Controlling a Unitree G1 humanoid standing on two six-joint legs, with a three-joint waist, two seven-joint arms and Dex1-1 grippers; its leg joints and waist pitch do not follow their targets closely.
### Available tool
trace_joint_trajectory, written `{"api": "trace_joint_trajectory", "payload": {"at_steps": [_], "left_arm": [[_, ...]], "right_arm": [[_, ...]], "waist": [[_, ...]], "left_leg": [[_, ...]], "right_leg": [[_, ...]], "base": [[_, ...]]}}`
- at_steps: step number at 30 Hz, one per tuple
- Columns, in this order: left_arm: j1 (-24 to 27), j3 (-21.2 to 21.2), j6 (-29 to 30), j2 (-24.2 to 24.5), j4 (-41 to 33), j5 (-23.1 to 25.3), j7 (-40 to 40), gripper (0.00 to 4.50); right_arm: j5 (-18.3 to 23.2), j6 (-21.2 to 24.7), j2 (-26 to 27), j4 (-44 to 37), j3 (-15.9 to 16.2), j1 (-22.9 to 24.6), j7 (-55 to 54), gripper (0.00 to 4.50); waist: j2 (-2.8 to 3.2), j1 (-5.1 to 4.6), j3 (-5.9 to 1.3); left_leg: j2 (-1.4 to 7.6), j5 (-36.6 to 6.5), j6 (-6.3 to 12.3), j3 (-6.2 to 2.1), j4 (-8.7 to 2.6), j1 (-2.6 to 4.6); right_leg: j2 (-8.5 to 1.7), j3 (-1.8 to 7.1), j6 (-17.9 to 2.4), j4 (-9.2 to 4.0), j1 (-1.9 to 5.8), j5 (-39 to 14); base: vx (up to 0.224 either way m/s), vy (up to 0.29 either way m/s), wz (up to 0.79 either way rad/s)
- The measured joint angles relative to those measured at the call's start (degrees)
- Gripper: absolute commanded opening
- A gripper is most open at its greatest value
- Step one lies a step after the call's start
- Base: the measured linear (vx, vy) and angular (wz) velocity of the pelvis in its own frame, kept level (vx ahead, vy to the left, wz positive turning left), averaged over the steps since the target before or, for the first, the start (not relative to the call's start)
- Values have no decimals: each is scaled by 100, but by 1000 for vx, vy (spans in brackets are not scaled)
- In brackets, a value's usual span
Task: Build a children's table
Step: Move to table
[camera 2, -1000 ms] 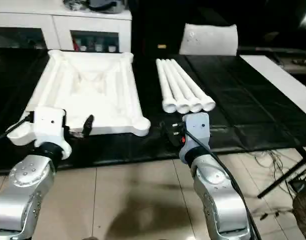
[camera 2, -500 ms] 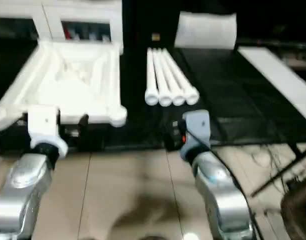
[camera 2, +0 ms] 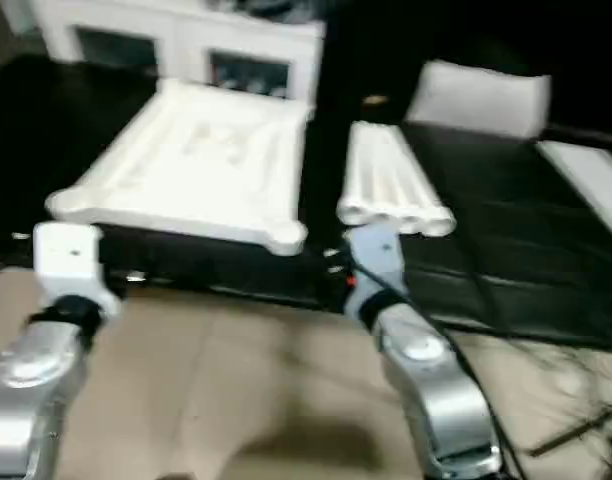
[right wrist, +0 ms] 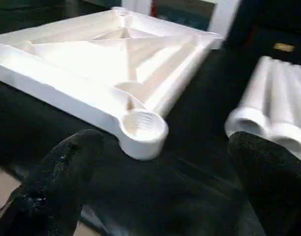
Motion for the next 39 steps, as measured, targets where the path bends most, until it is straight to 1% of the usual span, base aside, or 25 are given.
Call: {"api": "trace_joint_trajectory", "payload": {"at_steps": [2, 3, 5, 6, 7, 8, 9, 10, 12, 14, 16, 18, 21, 22, 23, 24, 26, 27, 28, 29, 31, 33, 35, 36, 39], "left_arm": [[-18, 35, -7, 132, -8, -9, -63, 446], [-44, 132, -6, 248, 33, -9, -94, 446], [-106, 125, -14, 256, 44, -29, -193, 446], [-142, 78, -29, 252, 44, -39, -278, 446], [-140, 16, -31, 261, 47, -44, -337, 446], [-152, -49, -34, 269, 49, -57, -383, 446], [-191, -174, -43, 225, 119, -89, -467, 446], [-205, -353, -42, 153, 161, -114, -518, 446], [-281, -606, -50, 139, 161, -152, -606, 446], [-336, -593, -102, 145, 162, -147, -604, 446], [-323, -584, -158, 163, 186, -147, -606, 446], [-266, -448, -165, 230, 318, -133, -614, 446], [-264, -442, -186, 235, 351, -134, -669, 446], [-271, -481, -210, 248, 342, -136, -679, 446], [-299, -536, -214, 225, 374, -137, -691, 446], [-288, -660, -216, 142, 371, -153, -717, 446], [-266, -810, -216, 137, 350, -182, -767, 446], [-264, -787, -217, 179, 333, -183, -779, 446], [-245, -757, -221, 191, 321, -181, -783, 446], [-216, -737, -230, 251, 324, -179, -788, 446], [-119, -588, -231, 367, 349, -145, -792, 446], [-119, -544, -233, 367, 354, -137, -797, 446], [-126, -576, -242, 375, 351, -140, -834, 446], [-146, -616, -258, 362, 364, -153, -854, 446], [-149, -880, -255, 260, 365, -294, -1046, 446]], "right_arm": [[3, 2, 115, 33, 80, -19, 2, 450], [5, -16, 157, 12, 139, -71, -1, 450], [-1, -31, 148, 1, 82, -44, -48, 450], [-1, -41, 149, -2, 46, -44, -81, 450], [-1, -47, 153, -3, 25, -40, -99, 450], [1, -51, 153, -15, 3, -32, -119, 450], [3, -53, 110, -18, -76, 20, -131, 450], [-2, -52, 82, -7, -174, 96, -143, 450], [-15, -51, 53, 5, -278, 128, -159, 450], [-16, -57, 45, -18, -302, 111, -158, 450], [-11, -58, 81, -9, -305, 125, -140, 450], [52, -47, 148, -42, -96, 19, -93, 450], [53, -48, 106, -60, -104, -37, -85, 450], [51, -49, 89, -76, -115, -22, -85, 450], [40, -50, 22, -92, -175, 23, -84, 450], [15, -50, -25, -89, -230, 81, -87, 450], [-21, -49, -70, -62, -335, 126, -113, 450], [-20, -50, -61, -74, -328, 126, -114, 450], [-19, -53, -51, -89, -320, 126, -114, 450], [-19, -60, -1, -77, -304, 150, -116, 450], [13, -61, 123, -90, -60, 118, -93, 450], [10, -64, 87, -130, -49, 115, -95, 450], [2, -69, 73, -134, -68, 120, -103, 450], [-2, -83, 29, -136, -110, 125, -108, 450], [-17, -85, -101, -104, -324, 172, -108, 450]], "waist": [[-38, -142, -53], [-72, -276, -88], [-84, -392, -160], [-149, -454, -197], [-213, -498, -209], [-351, -534, -235], [-395, -505, -198], [-319, -441, -171], [-235, -377, -129], [-139, -350, -133], [86, -446, -72], [-24, -464, -69], [-99, -505, -110], [-187, -562, -170], [-218, -588, -191], [-169, -551, -197], [-85, -461, -208], [-38, -389, -215], [86, -372, -226], [143, -376, -196], [61, -500, -182], [36, -584, -199], [-76, -641, -219], [-266, -632, -249], [-65, -445, -212]], "left_leg": [[-73, -48, 49, -13, -125, 79], [-100, -69, 93, -41, -147, 107], [-99, -124, 96, -18, -154, 135], [-146, -176, 126, 46, -186, 162], [-208, -202, 117, 90, -217, 208], [-318, -244, 117, 152, -219, 250], [-375, -353, 132, 167, -147, 302], [-353, -423, 333, 136, -7, 328], [-357, -368, 329, 12, 383, 131], [-234, -253, 140, -47, 297, -77], [-1, -10, -22, -34, 93, -117], [19, -62, -13, 190, -62, 90], [67, -129, -53, 515, -242, 323], [-14, -145, -49, 513, -236, 271], [-24, -169, -35, 484, -222, 282], [-45, -222, 93, 411, -162, 258], [-79, -198, 181, 167, 300, -89], [-43, -70, 195, 112, 241, -288], [64, 87, 205, 99, -92, -379], [132, 218, 76, 65, -41, -369], [45, 153, 120, 28, -127, -230], [26, 92, 142, 33, -127, -138], [-66, 64, 133, 117, -170, -46], [-177, 4, 132, 185, -134, -39], [-159, 23, 454, 69, -99, -117]], "right_leg": [[-42, 2, -99, 30, -80, -28], [-83, -3, -42, 440, -296, -41], [-174, 5, 284, 717, -718, 71], [-268, 15, 362, 629, -1000, 207], [-352, 32, 302, 351, -1111, 365], [-470, 124, 169, -47, -1105, 530], [-472, 253, 221, -44, -1015, 863], [-409, 282, 187, -101, -914, 834], [-352, 280, 136, -175, -744, 811], [-274, 216, 108, -197, -615, 754], [-161, 63, 154, -168, -494, 643], [-205, 122, -65, 50, -572, 331], [-403, -32, -91, 157, -702, 371], [-476, 16, 112, -94, -600, 556], [-468, 36, 223, -81, -582, 566], [-435, 49, 191, -118, -542, 534], [-369, 35, 171, -178, -460, 481], [-322, 1, 142, -198, -402, 441], [-227, -84, 129, -216, -348, 401], [-177, -109, 149, -211, -269, 344], [-217, -102, -197, 13, -352, 189], [-243, -77, -34, 408, -602, 193], [-355, 64, 135, 244, -820, 323], [-448, 198, 292, 71, -791, 553], [-363, 203, 202, -28, -705, 554]], "base": [[198, 83, 17], [225, 81, 12], [164, 50, 7], [140, 40, 9], [130, -17, 3], [114, -51, 4], [114, -51, 4], [133, -41, 5], [143, -25, -6], [80, -2, -6], [112, 58, -6], [165, 110, -28], [105, 45, -58], [91, -13, -35], [115, -52, -6], [115, -52, -6], [162, -20, -7], [156, -7, -8], [140, 4, -7], [195, 43, -3], [203, 39, 2], [153, 0, 8], [106, -33, 1], [96, -57, 0], [16, -23, 1]]}}
